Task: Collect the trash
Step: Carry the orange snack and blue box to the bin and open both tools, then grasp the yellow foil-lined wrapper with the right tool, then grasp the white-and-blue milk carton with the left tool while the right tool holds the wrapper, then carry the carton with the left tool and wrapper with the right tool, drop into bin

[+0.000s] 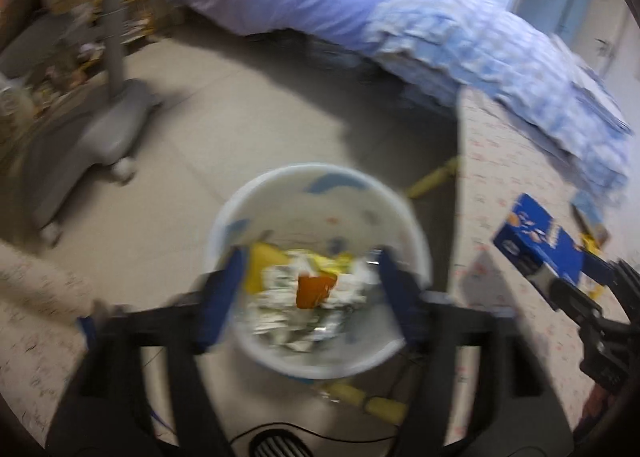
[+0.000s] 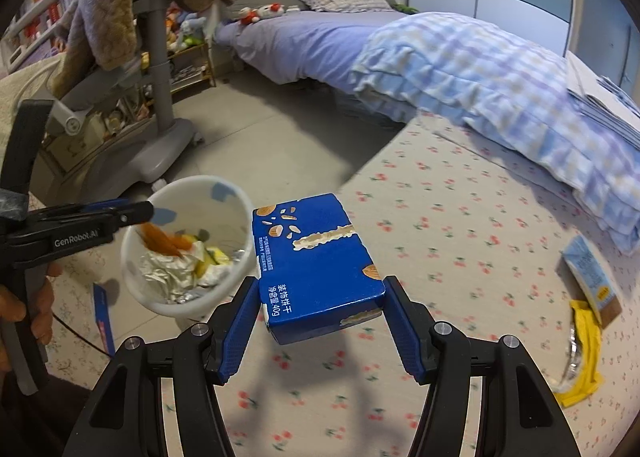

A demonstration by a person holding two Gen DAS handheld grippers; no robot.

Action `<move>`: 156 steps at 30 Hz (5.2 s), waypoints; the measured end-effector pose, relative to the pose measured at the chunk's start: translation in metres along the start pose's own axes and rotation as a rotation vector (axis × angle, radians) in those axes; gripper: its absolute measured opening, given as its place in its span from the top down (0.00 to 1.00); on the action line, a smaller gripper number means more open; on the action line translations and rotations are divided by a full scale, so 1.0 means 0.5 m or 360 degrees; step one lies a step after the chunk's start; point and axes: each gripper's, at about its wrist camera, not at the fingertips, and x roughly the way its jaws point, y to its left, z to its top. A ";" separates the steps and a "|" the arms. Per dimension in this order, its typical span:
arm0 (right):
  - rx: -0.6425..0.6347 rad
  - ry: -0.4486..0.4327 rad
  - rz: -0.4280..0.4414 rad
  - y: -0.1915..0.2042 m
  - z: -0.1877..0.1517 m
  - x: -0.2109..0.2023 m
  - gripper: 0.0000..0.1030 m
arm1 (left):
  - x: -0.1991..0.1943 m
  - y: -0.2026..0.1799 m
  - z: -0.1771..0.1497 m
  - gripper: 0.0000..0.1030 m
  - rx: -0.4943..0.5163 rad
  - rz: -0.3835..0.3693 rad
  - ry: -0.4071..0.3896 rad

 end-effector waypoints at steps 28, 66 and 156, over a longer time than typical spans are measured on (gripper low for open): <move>0.0053 0.0008 0.0079 0.061 0.031 0.046 0.23 | -0.011 0.067 -0.007 0.16 -0.0081 0.0036 0.0083; 0.0893 0.0093 -0.0332 -0.567 -0.226 -0.141 0.22 | 0.008 -0.310 -0.014 0.07 0.0203 -0.0263 0.0123; 0.0792 0.0101 -0.0148 -0.479 -0.199 -0.190 0.84 | -0.007 -0.443 -0.056 0.47 0.0251 -0.0529 0.0231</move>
